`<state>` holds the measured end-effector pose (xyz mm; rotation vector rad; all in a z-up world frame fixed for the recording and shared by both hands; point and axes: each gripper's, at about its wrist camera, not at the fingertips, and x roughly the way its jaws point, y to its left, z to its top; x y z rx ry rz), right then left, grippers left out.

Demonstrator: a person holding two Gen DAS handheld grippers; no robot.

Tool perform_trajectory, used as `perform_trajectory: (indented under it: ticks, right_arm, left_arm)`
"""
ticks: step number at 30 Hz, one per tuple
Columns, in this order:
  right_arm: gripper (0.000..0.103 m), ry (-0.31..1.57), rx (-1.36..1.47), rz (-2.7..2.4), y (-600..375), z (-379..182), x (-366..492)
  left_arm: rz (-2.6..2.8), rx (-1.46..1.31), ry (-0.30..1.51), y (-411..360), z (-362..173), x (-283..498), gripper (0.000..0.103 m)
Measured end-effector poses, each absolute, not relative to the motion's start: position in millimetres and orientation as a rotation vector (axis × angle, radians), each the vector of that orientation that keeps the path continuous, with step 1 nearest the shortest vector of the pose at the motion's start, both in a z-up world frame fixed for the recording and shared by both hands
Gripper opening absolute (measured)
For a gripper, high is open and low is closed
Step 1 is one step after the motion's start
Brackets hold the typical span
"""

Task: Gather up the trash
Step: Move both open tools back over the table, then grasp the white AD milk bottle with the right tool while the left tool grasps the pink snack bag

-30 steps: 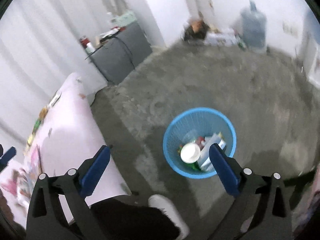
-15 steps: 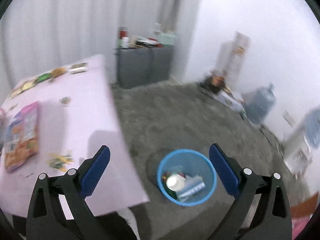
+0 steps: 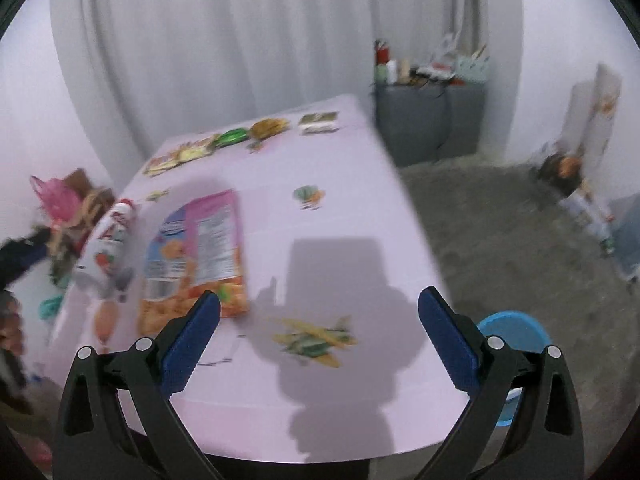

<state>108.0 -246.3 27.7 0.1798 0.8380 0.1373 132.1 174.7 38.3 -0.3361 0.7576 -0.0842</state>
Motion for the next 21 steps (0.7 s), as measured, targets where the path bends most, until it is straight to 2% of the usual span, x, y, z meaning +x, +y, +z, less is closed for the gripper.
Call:
perform_trajectory:
  ticks: [12, 16, 21]
  right_arm:
    - [0.096, 0.935, 0.353, 0.384, -193, 26, 144]
    - [0.091, 0.956, 0.362, 0.546, -147, 42, 172]
    - [0.086, 1.113, 0.345, 0.688, -60, 29, 227]
  left_arm:
    - [-0.031, -0.402, 0.792, 194, 9, 161, 0.083]
    - [0.029, -0.446, 0.773, 215, 4, 151, 0.083]
    - [0.094, -0.496, 0.748, 242, 5, 129, 0.083]
